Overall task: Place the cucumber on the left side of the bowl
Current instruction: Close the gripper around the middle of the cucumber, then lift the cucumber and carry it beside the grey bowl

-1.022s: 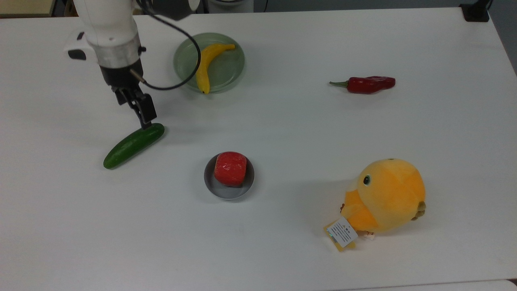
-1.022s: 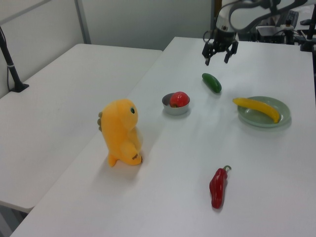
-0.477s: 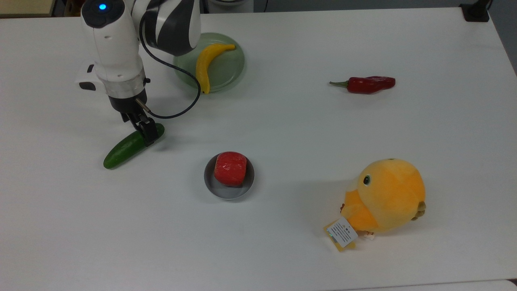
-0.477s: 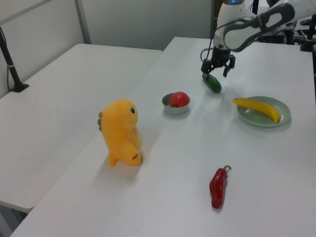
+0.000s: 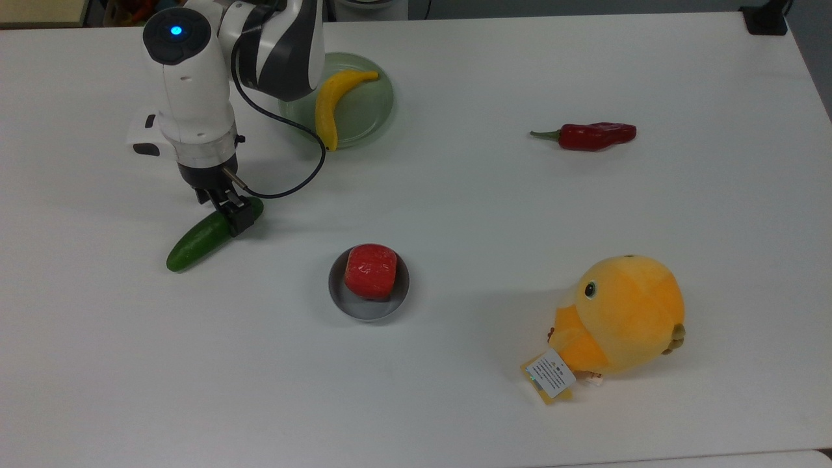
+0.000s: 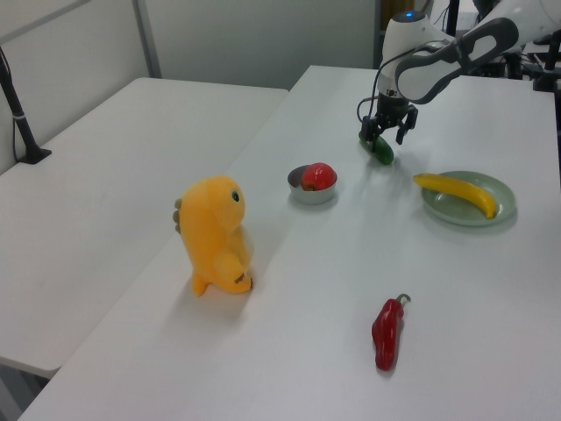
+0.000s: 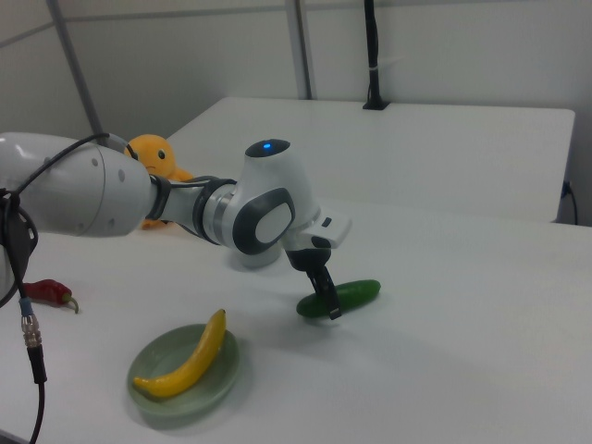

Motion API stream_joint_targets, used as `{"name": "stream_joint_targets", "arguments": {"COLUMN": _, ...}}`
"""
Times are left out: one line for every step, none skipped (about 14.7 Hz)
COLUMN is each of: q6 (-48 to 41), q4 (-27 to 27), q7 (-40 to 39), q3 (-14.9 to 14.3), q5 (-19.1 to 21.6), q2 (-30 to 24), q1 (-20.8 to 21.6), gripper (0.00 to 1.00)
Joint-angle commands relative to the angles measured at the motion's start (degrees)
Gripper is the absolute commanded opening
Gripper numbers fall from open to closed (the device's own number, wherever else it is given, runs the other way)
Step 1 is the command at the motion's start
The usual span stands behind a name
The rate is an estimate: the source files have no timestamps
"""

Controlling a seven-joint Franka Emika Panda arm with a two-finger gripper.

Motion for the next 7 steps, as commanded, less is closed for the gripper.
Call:
{"name": "stream_joint_targets", "arguments": {"q6": 2.60, "q4": 0.30, "q7": 0.72, "q3": 0.98, "q5": -2.84, "q2": 1.81, "q1": -1.05, "gripper": 0.63}}
{"name": "stream_joint_targets", "arguments": {"q6": 3.04, "q4": 0.30, "q7": 0.81, "q3": 1.07, "q5": -2.85, "q2": 1.99, "q1": -1.05, "gripper": 0.57}}
{"name": "stream_joint_targets", "arguments": {"q6": 3.05, "q4": 0.30, "q7": 0.72, "q3": 1.07, "q5": -2.85, "q2": 1.99, "q1": -1.14, "gripper": 0.48}}
{"name": "stream_joint_targets", "arguments": {"q6": 3.13, "q4": 0.30, "q7": 0.72, "q3": 1.07, "q5": -2.85, "q2": 1.99, "q1": -1.14, "gripper": 0.42}}
{"name": "stream_joint_targets", "arguments": {"q6": 3.22, "q4": 0.30, "q7": 0.64, "q3": 1.07, "q5": -3.02, "q2": 1.99, "q1": -1.05, "gripper": 0.40}}
{"name": "stream_joint_targets", "arguments": {"q6": 3.31, "q4": 0.30, "q7": 0.63, "q3": 1.07, "q5": -3.03, "q2": 1.99, "q1": -1.05, "gripper": 0.37}}
{"name": "stream_joint_targets", "arguments": {"q6": 3.31, "q4": 0.30, "q7": 0.55, "q3": 1.07, "q5": -3.03, "q2": 1.99, "q1": -1.05, "gripper": 0.34}}
